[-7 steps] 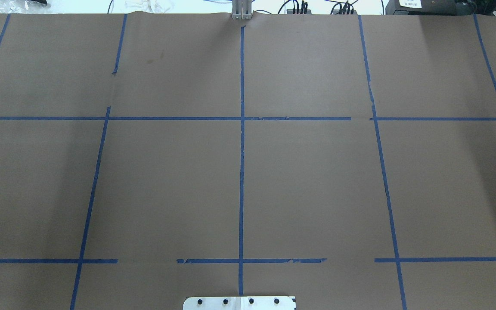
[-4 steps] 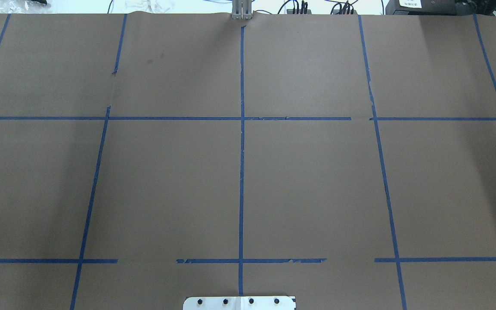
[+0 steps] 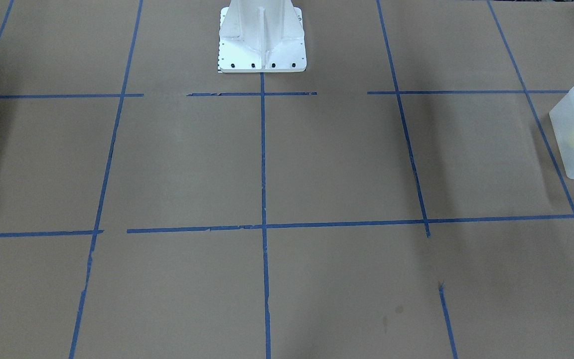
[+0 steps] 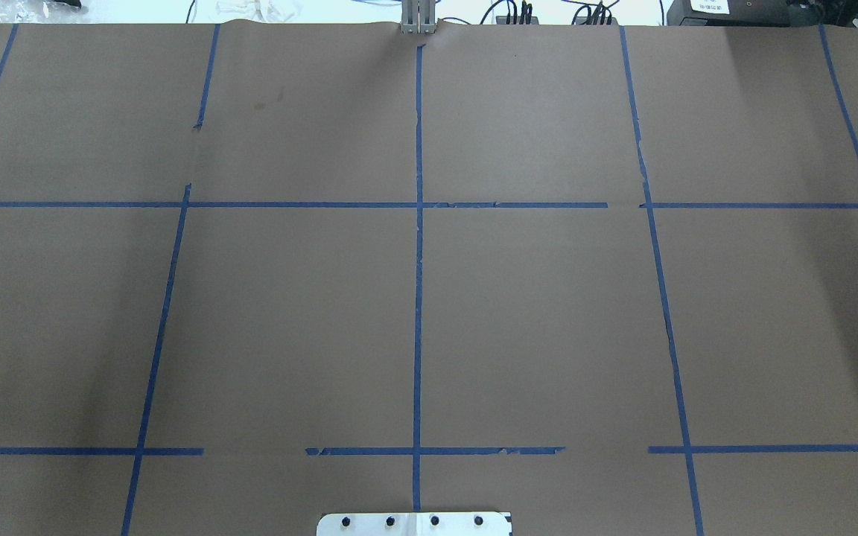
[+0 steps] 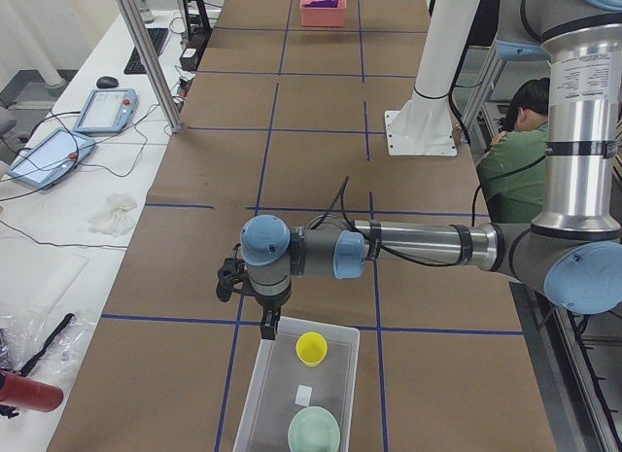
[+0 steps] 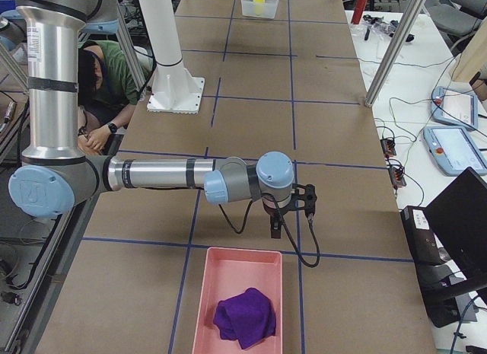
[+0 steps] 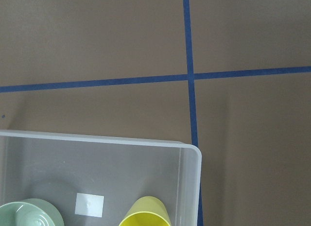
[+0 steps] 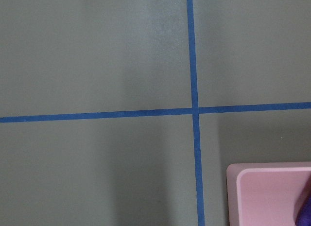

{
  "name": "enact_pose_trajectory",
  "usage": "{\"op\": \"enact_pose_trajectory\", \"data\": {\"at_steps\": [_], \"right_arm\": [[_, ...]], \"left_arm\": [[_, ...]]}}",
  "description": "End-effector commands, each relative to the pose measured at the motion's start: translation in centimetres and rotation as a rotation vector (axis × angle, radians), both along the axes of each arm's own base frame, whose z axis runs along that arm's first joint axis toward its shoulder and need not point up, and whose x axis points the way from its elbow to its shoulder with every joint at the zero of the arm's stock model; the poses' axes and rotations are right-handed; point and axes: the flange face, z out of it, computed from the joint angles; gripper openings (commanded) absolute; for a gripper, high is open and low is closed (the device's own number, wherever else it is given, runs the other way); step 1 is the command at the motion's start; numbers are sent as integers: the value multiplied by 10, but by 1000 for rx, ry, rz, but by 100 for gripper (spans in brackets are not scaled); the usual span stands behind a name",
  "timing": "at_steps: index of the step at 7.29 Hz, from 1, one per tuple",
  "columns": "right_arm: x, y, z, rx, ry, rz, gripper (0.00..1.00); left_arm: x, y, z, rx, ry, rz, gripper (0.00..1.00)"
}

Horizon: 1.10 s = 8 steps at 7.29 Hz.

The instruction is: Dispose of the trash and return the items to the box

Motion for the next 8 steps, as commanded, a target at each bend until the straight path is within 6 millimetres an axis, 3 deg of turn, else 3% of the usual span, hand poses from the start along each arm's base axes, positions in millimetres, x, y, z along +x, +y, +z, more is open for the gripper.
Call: {"op": "enact_pose_trajectory", "data": {"at_steps": [1, 8], "right_arm": [[0, 1, 1, 1, 0, -2, 100], [0, 0, -5, 14, 0, -3, 100]], "left_arm": [[-1, -1, -1, 6, 0, -1, 100], [-8, -3, -5, 33, -3, -17, 100]]}}
